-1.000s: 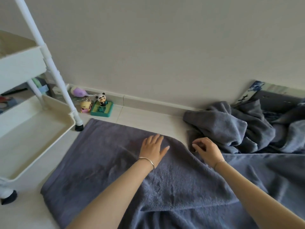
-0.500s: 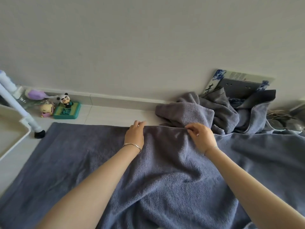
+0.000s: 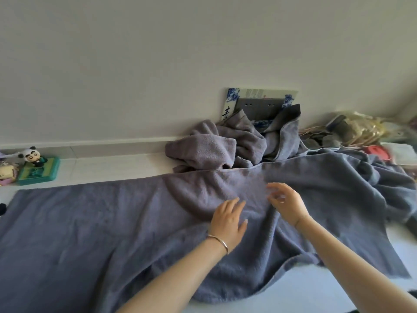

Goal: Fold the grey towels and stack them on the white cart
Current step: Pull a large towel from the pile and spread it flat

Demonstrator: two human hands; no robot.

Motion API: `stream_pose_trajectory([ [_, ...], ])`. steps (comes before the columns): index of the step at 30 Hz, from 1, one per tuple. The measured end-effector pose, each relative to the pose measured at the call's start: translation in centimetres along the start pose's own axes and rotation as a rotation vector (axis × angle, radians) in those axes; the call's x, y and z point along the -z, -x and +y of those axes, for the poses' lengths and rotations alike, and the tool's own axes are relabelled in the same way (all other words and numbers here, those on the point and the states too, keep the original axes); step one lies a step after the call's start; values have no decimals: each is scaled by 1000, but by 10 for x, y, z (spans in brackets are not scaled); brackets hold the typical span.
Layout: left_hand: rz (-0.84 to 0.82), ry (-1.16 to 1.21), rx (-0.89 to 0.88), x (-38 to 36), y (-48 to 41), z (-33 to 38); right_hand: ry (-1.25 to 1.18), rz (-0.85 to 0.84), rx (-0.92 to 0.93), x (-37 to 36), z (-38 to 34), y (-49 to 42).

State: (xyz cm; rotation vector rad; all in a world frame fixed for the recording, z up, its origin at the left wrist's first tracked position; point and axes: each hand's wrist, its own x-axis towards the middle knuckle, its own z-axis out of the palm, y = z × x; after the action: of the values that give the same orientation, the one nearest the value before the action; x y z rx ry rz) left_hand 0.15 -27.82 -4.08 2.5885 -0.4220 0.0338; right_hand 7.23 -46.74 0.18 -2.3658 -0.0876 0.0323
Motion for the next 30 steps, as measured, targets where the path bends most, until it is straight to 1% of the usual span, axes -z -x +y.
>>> stream_pose_trajectory([
  [3,-93,-21,12,-29,-4,33,74,-48,-58,29,42,13],
  [5,-168,-20,79,-44,-6,52,159,-113,-74,41,72,23],
  [7,-248,-58,89,-62,-8,71,278,-211,-80,51,106,37],
  [9,-298,-122,161,-87,-6,81,409,-343,-100,60,138,52],
  [11,-290,-237,178,-98,0,88,500,-432,-66,68,168,69],
  [13,-335,-281,228,-109,10,96,526,-416,35,75,190,88],
  [15,-272,-318,218,-118,13,101,546,-395,100,84,205,102],
  [16,-284,-302,229,-118,14,107,538,-405,118,89,210,105],
  [18,-177,-269,209,-120,7,118,440,-433,115,99,211,102],
  [19,-122,-256,212,-120,1,124,363,-417,107,104,211,96],
  [20,-105,-263,219,-119,-7,128,279,-371,92,109,208,87],
  [21,-110,-292,212,-118,-17,134,207,-290,86,115,209,75],
  [24,-153,-328,195,-125,-43,151,112,49,80,142,210,37],
  [26,-166,-324,199,-133,-54,155,90,250,22,161,209,15],
  [27,-169,-327,205,-137,-57,153,91,324,-22,171,207,5],
  [28,-190,-335,214,-138,-57,150,98,369,-75,179,205,-3],
  [30,-231,-360,237,-143,-56,148,76,354,-206,195,208,-23],
])
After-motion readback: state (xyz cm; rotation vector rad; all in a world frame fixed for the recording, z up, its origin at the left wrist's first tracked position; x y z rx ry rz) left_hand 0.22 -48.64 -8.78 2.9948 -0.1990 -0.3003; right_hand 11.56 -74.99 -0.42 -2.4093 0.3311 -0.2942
